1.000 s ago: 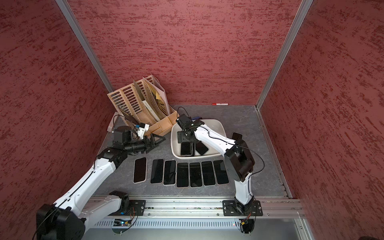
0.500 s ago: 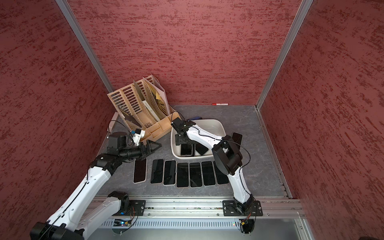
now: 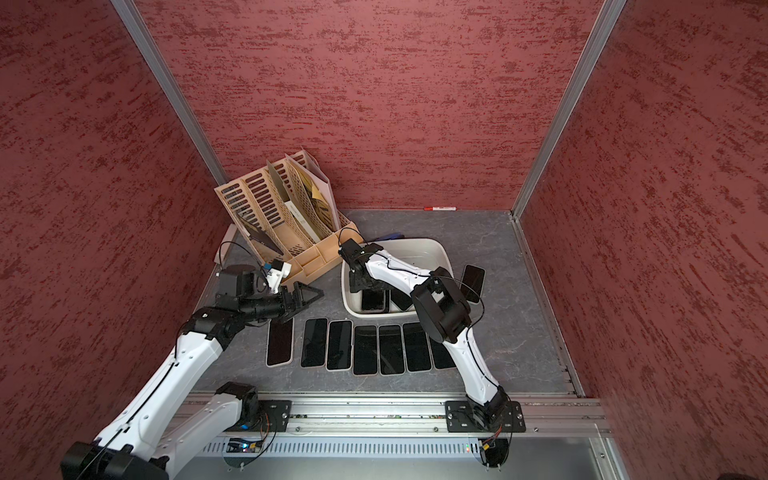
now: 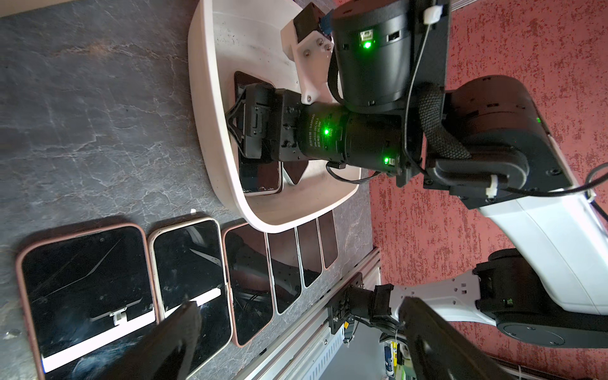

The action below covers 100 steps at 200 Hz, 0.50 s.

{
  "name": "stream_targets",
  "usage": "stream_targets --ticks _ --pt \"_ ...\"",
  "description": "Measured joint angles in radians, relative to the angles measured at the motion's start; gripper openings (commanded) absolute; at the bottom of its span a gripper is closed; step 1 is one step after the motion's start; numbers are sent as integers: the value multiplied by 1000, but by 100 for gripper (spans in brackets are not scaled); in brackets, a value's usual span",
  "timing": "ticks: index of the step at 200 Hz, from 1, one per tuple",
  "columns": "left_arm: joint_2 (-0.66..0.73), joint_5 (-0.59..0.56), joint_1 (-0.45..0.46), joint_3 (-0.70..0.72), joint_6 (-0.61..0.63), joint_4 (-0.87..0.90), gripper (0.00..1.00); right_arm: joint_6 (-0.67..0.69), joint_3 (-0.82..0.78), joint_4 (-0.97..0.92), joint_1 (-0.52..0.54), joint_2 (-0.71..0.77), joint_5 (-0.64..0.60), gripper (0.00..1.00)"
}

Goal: Take the phone out of the storage box
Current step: Pick up the phone from the storage box.

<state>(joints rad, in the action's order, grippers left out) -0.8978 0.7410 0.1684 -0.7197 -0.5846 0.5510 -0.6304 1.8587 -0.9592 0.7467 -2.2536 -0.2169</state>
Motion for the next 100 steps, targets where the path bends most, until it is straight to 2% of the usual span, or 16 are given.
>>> stream_targets --ticks 39,67,100 --pt "0 -7 0 0 10 10 100 -3 19 -18 3 -17 -13 98" --pt "0 -8 0 0 14 10 100 -6 29 -29 3 -25 -24 88" --pt "0 -10 0 0 14 11 100 -9 34 -34 3 -28 -35 80"
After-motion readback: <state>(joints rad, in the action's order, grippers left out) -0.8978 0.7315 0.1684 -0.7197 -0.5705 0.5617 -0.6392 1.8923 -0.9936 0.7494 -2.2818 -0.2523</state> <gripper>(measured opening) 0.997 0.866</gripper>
